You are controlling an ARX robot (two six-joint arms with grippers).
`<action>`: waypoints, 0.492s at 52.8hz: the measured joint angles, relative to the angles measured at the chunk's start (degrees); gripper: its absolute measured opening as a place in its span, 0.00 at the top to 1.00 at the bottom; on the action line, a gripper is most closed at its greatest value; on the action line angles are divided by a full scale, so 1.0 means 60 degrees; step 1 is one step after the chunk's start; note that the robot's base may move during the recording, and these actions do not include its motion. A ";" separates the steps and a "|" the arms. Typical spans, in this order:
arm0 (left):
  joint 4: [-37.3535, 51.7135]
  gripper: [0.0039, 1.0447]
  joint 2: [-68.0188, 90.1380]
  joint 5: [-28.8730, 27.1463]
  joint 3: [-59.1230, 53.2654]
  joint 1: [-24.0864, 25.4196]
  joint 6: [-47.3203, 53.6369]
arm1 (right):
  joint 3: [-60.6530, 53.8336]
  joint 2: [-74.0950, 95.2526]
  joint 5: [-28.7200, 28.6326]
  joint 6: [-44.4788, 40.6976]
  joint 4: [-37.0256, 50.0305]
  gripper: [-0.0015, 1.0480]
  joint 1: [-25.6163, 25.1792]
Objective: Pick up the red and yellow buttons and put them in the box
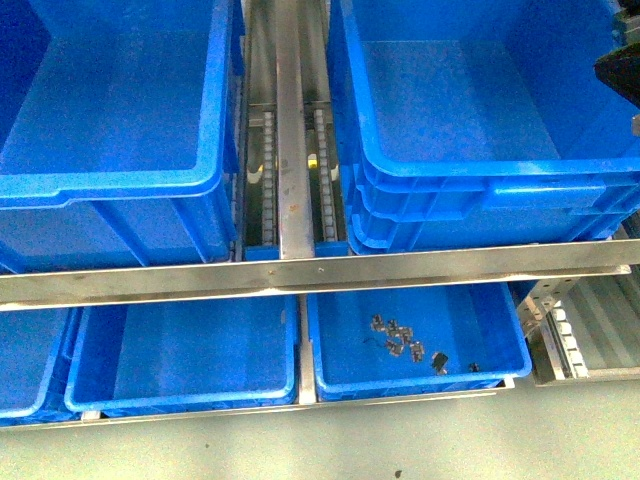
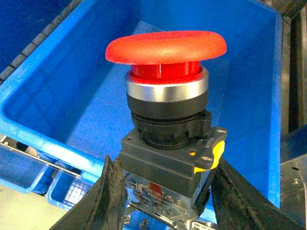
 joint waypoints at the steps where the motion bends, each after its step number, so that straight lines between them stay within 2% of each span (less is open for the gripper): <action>1: -0.0004 0.98 0.0000 0.0000 0.0000 0.0000 0.0000 | 0.0036 0.0047 -0.0007 0.0000 0.0000 0.61 0.0011; 15: -0.0004 0.96 -0.0004 0.0000 0.0000 0.0000 -0.0004 | 0.0973 0.1027 -0.0364 0.0244 0.0000 0.61 0.0066; 26: -0.0004 0.64 -0.0004 0.0000 0.0000 0.0000 0.0000 | 0.2783 0.2874 -0.0408 0.0554 -0.0106 0.61 -0.0007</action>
